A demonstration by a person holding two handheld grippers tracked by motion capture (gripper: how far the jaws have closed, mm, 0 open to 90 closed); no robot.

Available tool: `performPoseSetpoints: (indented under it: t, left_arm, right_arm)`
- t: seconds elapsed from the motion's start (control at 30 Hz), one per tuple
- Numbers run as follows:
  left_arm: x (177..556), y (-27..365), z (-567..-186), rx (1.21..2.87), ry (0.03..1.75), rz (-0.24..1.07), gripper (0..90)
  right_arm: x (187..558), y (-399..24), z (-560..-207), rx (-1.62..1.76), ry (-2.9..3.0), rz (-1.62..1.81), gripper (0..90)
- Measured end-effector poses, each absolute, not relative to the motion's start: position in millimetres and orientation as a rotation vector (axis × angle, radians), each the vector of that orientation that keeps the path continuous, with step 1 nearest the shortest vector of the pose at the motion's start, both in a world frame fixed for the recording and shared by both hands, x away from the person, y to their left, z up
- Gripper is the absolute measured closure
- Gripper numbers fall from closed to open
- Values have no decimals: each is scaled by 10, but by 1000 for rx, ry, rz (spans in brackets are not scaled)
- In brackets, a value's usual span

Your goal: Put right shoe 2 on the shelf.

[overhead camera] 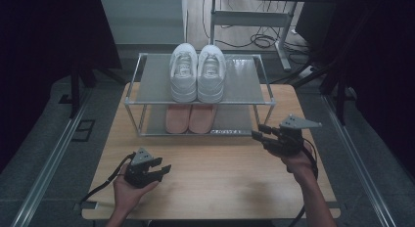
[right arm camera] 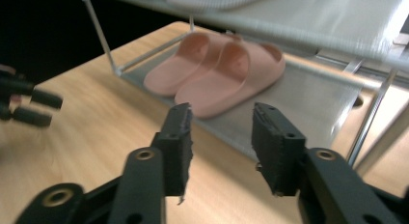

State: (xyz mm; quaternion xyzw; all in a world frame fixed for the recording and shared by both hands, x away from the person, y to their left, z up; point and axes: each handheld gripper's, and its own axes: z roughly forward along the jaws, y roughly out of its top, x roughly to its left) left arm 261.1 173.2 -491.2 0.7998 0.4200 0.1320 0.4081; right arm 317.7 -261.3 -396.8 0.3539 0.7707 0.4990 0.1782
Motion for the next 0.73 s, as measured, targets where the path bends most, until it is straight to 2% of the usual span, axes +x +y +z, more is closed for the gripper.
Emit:
performPoseSetpoints:
  t: [0.2, 0.37, 0.73]
  left_arm:
    - [2613, 1719, -4921, 2013, 1062, 320, 526]
    - [2615, 1719, -4920, 2008, 1062, 320, 521]
    - [2615, 1739, -4900, 2001, 1062, 326, 518]
  right_arm:
    - [2968, -2789, -4294, 1034, 2163, 1427, 517]
    - [2894, -2896, -4520, 1082, 2159, 1418, 509]
    - [2887, -2904, -4527, 1075, 2149, 1416, 482]
